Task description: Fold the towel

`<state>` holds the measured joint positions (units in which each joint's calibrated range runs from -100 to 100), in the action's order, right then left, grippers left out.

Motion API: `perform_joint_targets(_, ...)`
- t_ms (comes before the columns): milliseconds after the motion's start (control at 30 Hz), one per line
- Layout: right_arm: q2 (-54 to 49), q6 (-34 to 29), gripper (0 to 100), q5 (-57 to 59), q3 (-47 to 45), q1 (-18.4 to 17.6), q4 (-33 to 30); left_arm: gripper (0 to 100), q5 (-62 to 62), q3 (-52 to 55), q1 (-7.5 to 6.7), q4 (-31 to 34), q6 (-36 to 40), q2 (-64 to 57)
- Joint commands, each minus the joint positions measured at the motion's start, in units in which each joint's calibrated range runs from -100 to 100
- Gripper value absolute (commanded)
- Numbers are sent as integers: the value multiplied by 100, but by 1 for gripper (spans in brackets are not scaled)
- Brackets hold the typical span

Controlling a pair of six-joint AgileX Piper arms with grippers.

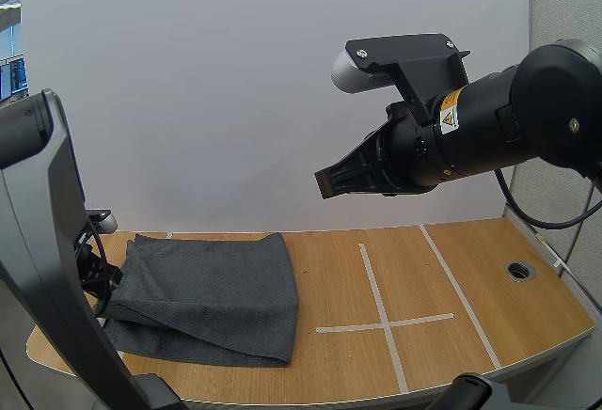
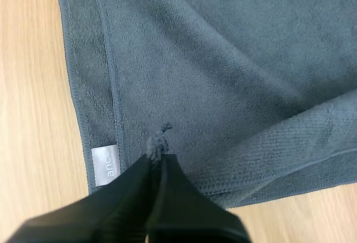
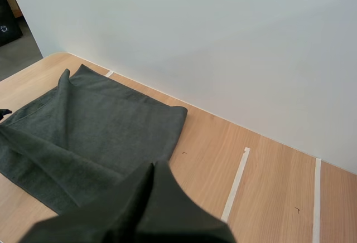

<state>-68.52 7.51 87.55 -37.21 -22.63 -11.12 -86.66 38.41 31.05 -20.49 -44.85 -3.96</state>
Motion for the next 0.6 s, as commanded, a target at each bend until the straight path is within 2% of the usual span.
perform_joint_targets(0, -64, 31, 0, -102, 9, 22, -12, 64, -27, 13, 20, -157, -23, -68)
perform_joint_targets(33, -64, 31, 0, -102, 9, 22, -12, 87, 84, 13, 20, -157, -31, -68)
perform_joint_targets(67, -64, 31, 0, -102, 9, 22, -12, 100, 196, 13, 20, -141, -31, -68)
perform_joint_targets(167, -64, 31, 0, -102, 9, 22, -12, 100, 262, 13, 20, -162, -40, -68)
perform_joint_targets(267, -64, 31, 0, -102, 9, 22, -12, 100, -56, 13, 20, -477, -114, -68)
perform_joint_targets(400, -64, 31, 0, -102, 9, 22, -12, 100, -40, -93, 20, -675, -114, -68)
perform_joint_targets(567, -64, 31, 0, -102, 9, 22, -12, 100, 163, -380, 20, -1230, -333, -68)
